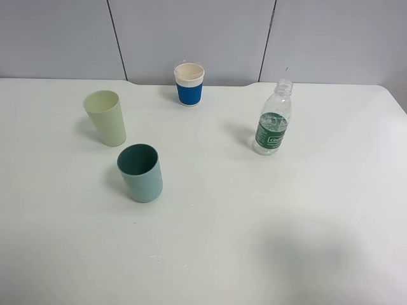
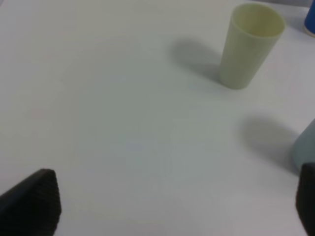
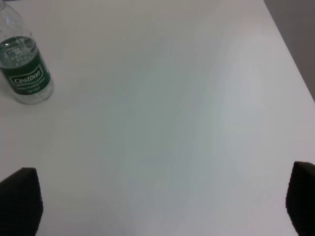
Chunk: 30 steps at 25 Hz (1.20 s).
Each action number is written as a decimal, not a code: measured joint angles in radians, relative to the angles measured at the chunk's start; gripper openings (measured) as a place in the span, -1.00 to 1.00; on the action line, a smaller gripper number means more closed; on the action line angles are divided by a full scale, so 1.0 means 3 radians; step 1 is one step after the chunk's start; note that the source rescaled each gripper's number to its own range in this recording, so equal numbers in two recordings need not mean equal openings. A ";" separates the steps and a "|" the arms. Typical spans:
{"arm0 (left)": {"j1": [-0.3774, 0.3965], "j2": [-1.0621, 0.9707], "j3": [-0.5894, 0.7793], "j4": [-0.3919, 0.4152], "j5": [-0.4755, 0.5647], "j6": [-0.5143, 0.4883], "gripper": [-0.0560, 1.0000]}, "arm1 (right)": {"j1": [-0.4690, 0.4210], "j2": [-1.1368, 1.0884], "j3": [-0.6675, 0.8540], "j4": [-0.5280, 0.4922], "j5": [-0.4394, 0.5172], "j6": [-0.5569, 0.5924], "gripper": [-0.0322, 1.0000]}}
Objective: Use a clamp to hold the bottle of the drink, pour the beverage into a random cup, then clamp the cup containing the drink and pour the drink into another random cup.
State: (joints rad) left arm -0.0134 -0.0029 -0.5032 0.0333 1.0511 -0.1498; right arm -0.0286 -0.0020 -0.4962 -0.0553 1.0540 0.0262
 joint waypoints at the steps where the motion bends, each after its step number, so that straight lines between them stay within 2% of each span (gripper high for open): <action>1: 0.0000 0.0000 0.0000 0.0000 0.0000 0.0000 0.77 | 0.0000 0.0000 0.0000 0.0000 0.0000 0.0000 0.97; 30: 0.0000 0.0000 0.0000 -0.0007 0.0003 -0.0009 0.77 | 0.0000 0.0000 0.0000 0.0000 0.0000 0.0000 0.97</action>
State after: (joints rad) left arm -0.0134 -0.0029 -0.5032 0.0312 1.0519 -0.1525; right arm -0.0286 -0.0020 -0.4962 -0.0553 1.0540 0.0262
